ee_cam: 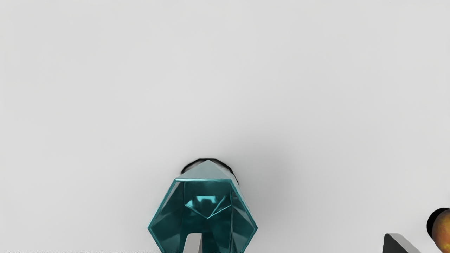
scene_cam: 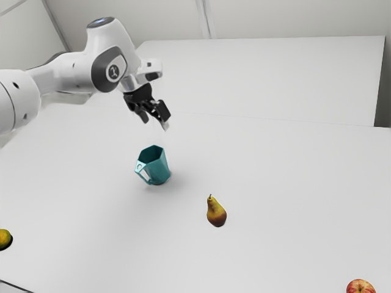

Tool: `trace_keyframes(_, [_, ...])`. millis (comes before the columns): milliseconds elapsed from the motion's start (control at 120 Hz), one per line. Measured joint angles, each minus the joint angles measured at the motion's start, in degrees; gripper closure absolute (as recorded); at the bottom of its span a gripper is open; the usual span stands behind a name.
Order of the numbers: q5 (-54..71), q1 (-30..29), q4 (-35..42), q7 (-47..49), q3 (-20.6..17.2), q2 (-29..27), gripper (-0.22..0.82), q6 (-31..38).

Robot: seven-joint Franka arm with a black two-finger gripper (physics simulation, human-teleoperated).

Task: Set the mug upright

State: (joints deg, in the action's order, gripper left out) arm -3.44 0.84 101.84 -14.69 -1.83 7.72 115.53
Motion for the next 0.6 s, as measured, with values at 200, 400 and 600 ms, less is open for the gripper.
trace_keyframes(200, [-0.3, 0.0, -10.8, 0.8, 0.1, -0.8, 0.02, -10.6])
trace_keyframes(400, [-0.4, 0.0, -12.0, 1.2, 0.2, -2.6, 0.01, -17.1])
trace_keyframes(600, [-0.9, -0.2, -12.0, 1.5, 0.2, -2.7, 0.0, -19.6])
